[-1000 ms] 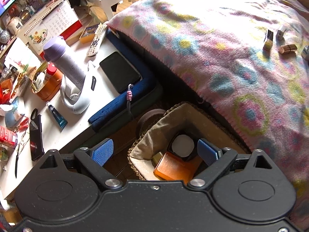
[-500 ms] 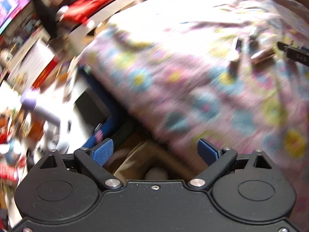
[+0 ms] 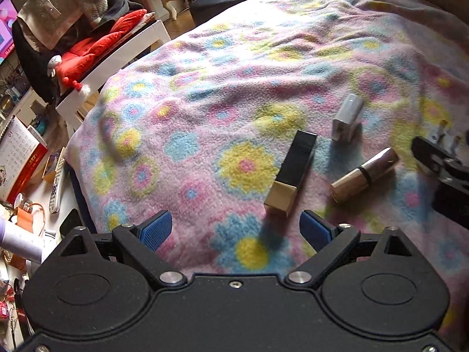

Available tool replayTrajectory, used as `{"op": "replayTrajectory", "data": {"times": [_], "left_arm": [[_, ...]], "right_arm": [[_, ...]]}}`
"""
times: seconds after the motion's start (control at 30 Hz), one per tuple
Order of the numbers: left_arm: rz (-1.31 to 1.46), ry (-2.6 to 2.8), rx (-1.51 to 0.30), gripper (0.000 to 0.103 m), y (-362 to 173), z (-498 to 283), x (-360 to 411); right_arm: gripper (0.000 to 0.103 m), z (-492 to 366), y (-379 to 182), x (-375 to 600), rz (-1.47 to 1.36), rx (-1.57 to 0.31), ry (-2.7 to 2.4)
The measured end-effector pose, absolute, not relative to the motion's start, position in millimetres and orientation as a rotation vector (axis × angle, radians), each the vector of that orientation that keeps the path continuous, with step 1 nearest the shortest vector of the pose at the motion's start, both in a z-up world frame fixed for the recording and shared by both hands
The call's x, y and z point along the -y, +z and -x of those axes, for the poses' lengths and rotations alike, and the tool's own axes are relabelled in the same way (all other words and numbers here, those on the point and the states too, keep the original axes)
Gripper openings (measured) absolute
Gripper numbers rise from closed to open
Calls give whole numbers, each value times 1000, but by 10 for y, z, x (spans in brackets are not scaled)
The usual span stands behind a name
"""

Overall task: Organize rigid objects
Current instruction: 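Move both tools back toward the objects on the blanket, then grasp the grey plug adapter with the right tool while the left tool grasps the black-and-gold lipstick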

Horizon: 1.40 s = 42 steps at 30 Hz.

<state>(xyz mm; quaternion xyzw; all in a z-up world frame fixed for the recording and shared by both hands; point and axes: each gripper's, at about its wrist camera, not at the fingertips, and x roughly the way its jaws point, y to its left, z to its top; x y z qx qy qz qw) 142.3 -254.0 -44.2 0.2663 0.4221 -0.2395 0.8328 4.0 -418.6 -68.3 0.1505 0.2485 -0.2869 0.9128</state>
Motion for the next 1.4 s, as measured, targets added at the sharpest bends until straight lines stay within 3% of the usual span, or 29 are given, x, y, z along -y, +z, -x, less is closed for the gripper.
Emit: {"op": "replayTrajectory", "data": {"times": [0.43, 0.63, 0.87, 1.4], "left_arm": [[-403, -278, -1033, 93, -570, -2083, 2469], [-388, -301, -1009, 91, -451, -1958, 2440], [-166, -457, -1015, 91, -282, -1885, 2477], [-273, -470, -1020, 92, -496, -1870, 3021]], "right_arm": [[95, 125, -721, 4482, -441, -514, -810], [93, 246, -715, 4582, -491, -454, -913], [94, 395, -683, 4663, -577, -372, -946], [97, 361, -676, 4644, -549, -393, -913]]}}
